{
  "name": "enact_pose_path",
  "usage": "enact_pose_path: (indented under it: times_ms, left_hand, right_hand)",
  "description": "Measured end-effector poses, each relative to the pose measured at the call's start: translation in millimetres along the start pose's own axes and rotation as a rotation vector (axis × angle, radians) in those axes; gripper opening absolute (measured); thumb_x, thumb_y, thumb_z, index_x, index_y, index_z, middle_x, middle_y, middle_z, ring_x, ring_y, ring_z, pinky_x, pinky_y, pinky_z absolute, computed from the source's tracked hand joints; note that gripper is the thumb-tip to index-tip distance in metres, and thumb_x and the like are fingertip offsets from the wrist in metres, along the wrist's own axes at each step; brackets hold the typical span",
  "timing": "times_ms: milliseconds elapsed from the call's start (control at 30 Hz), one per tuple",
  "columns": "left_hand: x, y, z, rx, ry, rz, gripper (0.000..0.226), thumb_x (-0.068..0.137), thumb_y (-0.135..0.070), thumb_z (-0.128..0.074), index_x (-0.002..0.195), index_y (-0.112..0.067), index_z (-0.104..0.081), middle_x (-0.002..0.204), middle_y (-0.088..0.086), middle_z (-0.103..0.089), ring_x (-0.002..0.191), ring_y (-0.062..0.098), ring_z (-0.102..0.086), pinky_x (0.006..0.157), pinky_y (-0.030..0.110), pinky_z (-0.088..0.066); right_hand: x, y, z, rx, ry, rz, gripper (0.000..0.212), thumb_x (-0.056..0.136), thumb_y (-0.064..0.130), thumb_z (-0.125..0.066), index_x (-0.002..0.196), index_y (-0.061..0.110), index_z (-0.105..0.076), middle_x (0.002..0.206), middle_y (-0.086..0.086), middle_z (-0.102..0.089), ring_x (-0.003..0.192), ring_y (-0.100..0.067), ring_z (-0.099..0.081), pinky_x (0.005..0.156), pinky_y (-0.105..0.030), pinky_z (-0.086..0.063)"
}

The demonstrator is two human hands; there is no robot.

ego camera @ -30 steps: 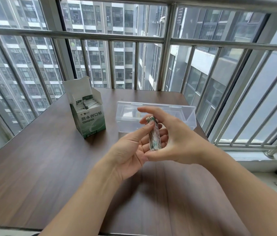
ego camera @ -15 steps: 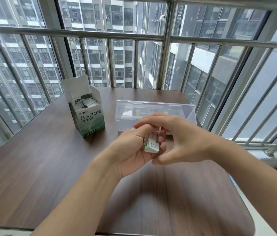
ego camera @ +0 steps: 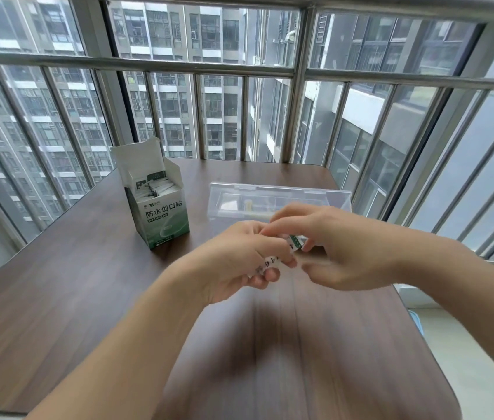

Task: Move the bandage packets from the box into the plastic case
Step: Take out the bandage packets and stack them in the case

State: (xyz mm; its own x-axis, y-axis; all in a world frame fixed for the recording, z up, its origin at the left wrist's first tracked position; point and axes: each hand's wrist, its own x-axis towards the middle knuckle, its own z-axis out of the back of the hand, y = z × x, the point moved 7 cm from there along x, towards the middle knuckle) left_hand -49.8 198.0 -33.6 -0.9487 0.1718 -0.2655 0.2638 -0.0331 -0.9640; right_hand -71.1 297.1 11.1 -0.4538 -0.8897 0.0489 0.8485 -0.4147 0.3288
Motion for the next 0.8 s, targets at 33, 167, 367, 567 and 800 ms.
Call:
enact_pose_path:
  times_ms: [33,167,367,567,800]
  left_hand:
    - [2,-4,1,-0.004,0.0,-0.005,0.019,0.088,0.008,-0.051,0.091,-0.01,-0.059,0.084,0.011,-0.063,0.044,0.01,-0.043,0.036,0.016,-0.027]
    - [14,-20,5,0.006,0.01,-0.013,0.032,0.084,0.013,-0.049,0.109,-0.002,-0.061,0.093,0.014,-0.064,0.043,0.01,-0.047,0.033,0.015,-0.029]
    - [25,-52,4,-0.027,0.087,-0.047,0.027,0.084,0.014,-0.042,0.089,-0.009,-0.055,0.074,0.006,-0.056,0.039,0.005,-0.042,0.028,0.012,-0.023]
    - [36,-71,11,-0.252,0.158,0.026,0.019,0.088,0.006,-0.037,0.09,-0.008,-0.05,0.073,0.006,-0.052,0.04,0.003,-0.039,0.029,0.006,-0.021]
    - [48,-76,-4,-0.48,0.278,0.071,0.018,0.072,0.006,-0.044,0.084,-0.005,-0.051,0.074,0.009,-0.051,0.04,0.002,-0.044,0.027,0.008,-0.028]
  right_hand:
    - [3,1,-1,-0.08,-0.008,0.015,0.051,0.084,0.009,-0.063,0.131,0.029,-0.056,0.128,0.014,-0.049,0.114,-0.01,-0.056,0.093,-0.031,-0.049]
    - [12,1,12,-0.14,-0.102,0.043,0.03,0.088,0.029,-0.075,0.116,0.024,-0.064,0.118,0.011,-0.06,0.104,-0.01,-0.06,0.09,-0.033,-0.049]
    - [23,3,52,-0.156,-0.228,0.1,0.011,0.089,0.027,-0.074,0.097,0.024,-0.067,0.087,0.017,-0.063,0.079,-0.004,-0.062,0.071,-0.026,-0.05]
    - [32,-7,71,-0.275,-0.169,0.074,0.014,0.094,0.023,-0.067,0.103,0.02,-0.057,0.098,0.008,-0.055,0.084,-0.007,-0.055,0.076,-0.017,-0.043]
    - [24,-22,65,-0.45,-0.139,0.027,0.018,0.102,0.032,-0.049,0.111,0.016,-0.046,0.102,0.001,-0.048,0.079,-0.015,-0.055,0.074,-0.03,-0.047]
